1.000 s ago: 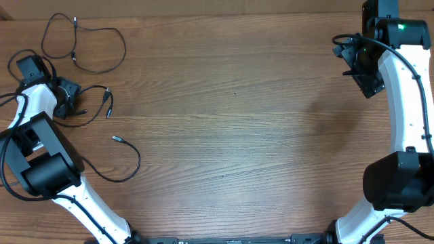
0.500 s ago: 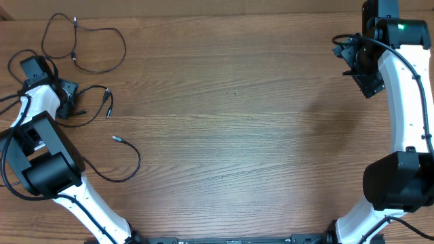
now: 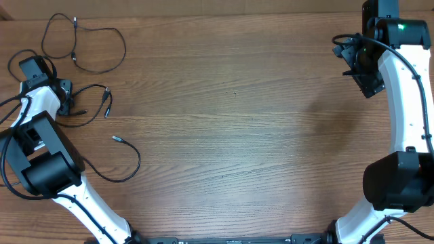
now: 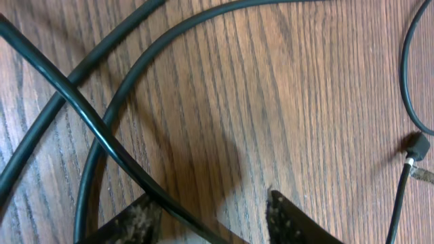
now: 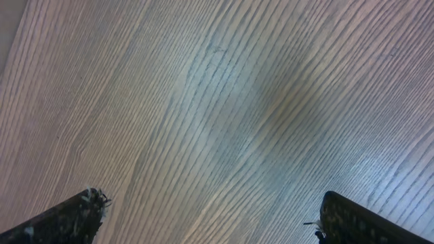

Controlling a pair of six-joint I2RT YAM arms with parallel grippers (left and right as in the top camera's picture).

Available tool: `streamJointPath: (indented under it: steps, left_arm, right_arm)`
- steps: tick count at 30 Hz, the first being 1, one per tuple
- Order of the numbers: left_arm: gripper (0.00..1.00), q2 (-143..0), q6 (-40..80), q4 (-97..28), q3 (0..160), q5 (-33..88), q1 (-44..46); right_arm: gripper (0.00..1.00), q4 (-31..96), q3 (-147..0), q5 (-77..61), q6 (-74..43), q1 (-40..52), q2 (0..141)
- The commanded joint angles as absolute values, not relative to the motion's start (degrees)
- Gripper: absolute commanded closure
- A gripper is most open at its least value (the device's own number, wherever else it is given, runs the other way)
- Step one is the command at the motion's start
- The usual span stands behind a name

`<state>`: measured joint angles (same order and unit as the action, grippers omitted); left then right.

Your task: Untangle cables

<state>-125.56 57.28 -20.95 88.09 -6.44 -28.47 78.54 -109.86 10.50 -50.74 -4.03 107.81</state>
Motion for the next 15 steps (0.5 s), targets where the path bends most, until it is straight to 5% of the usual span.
streamJointPath:
  steps: [1,10,13,15]
  left_arm:
    - [0.54,-126.34,57.87,-20.45,87.15,-6.61,-28.47]
    - [0.73,-126.34,56.86,-21.06,87.15,-6.59,-28.51]
    - [0.96,-126.34,54.50,-20.86,87.15,-6.61,-28.53]
    - [0.96,-125.97,49.56,-20.93,87.18,-6.59,-28.60]
  right_arm:
    - [0.00,78.35,-110.21,11.11,-50.52,-3.99,107.42]
    - [0.00,78.35,-110.21,11.11,-50.52,-3.99,107.42]
    - [0.00,78.35,-110.21,11.11,-50.52,-3.99,107.42]
    - [0.00,78.35,-110.21,11.11,-50.52,-3.99,107.42]
